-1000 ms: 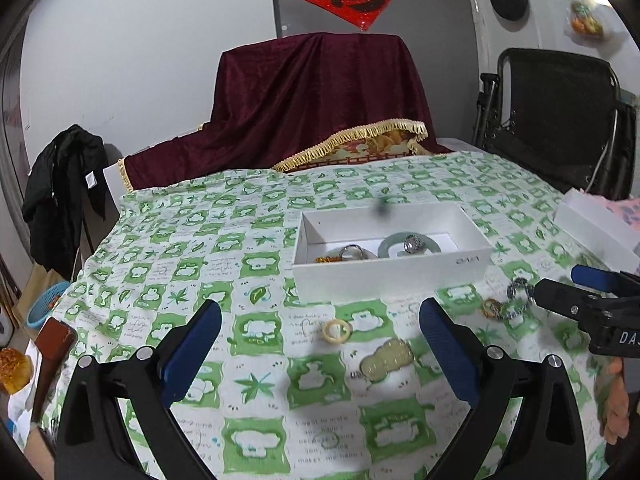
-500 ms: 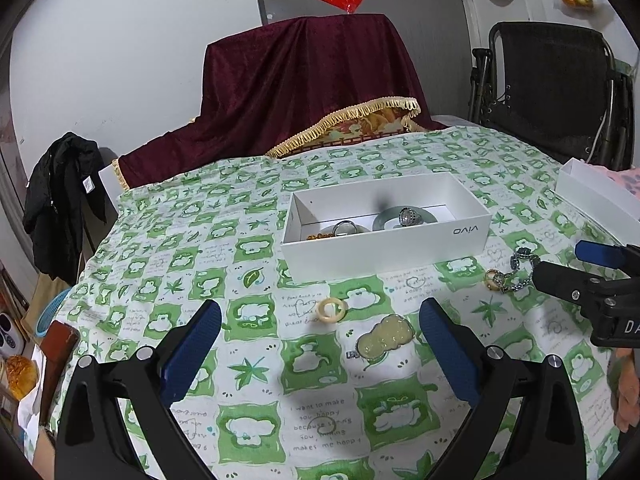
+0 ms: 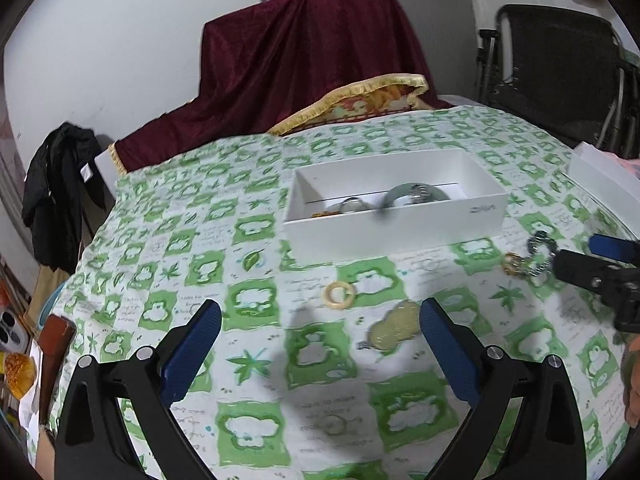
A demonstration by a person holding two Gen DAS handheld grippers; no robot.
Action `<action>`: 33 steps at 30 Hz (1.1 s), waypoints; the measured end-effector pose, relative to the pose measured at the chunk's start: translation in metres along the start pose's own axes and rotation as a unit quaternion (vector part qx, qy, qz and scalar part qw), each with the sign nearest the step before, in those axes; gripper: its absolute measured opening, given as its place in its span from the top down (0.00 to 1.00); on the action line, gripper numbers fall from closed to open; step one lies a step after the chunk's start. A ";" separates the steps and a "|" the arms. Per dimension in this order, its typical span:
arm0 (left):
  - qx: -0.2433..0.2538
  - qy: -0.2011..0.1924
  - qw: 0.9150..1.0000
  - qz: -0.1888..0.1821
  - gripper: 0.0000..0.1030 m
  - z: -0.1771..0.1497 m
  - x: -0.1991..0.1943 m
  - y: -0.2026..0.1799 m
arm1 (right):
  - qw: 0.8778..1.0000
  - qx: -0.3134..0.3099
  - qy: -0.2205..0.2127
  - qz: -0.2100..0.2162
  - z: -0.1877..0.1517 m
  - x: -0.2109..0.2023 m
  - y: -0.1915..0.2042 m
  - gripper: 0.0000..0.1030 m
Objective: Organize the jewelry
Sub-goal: 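Withdraw both tools from the box back over the remaining jewelry, then lower the right tool onto the green-stone silver chain bracelet and close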
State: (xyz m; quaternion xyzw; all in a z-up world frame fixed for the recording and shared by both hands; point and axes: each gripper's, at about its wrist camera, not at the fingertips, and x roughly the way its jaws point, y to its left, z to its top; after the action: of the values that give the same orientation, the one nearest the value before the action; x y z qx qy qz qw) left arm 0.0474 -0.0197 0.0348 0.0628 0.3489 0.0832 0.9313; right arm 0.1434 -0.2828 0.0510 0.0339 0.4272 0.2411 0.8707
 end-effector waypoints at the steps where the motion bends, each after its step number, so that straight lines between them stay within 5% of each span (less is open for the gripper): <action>1: -0.005 0.001 1.000 0.003 0.03 0.000 0.002 0.004 | 1.000 0.002 0.000 0.000 0.000 0.000 -0.001 0.05; 7: -0.056 0.018 0.998 0.028 0.03 0.007 0.016 0.044 | 1.000 0.022 -0.009 -0.015 0.004 -0.002 -0.012 0.05; 14: -0.155 0.037 0.986 -0.044 0.03 0.003 0.023 0.086 | 0.997 0.076 0.017 0.005 0.005 0.005 -0.031 0.05; 19: -0.124 0.045 0.988 -0.079 0.03 0.005 0.023 0.067 | 0.995 0.099 0.019 0.010 0.005 0.006 -0.038 0.05; 29: -0.060 0.094 0.993 -0.042 0.03 0.005 0.052 0.036 | 0.994 0.106 0.019 0.011 0.005 0.006 -0.040 0.05; 33: -0.078 0.121 0.989 -0.045 0.03 0.001 0.062 0.044 | 0.994 0.108 0.014 0.022 0.006 0.005 -0.042 0.05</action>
State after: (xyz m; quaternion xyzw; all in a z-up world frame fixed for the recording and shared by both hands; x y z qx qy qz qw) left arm 0.0888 0.0359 0.0033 -0.0368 0.4541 0.0752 0.8870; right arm 0.1672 -0.3165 0.0404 0.1331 0.4623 0.2129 0.8504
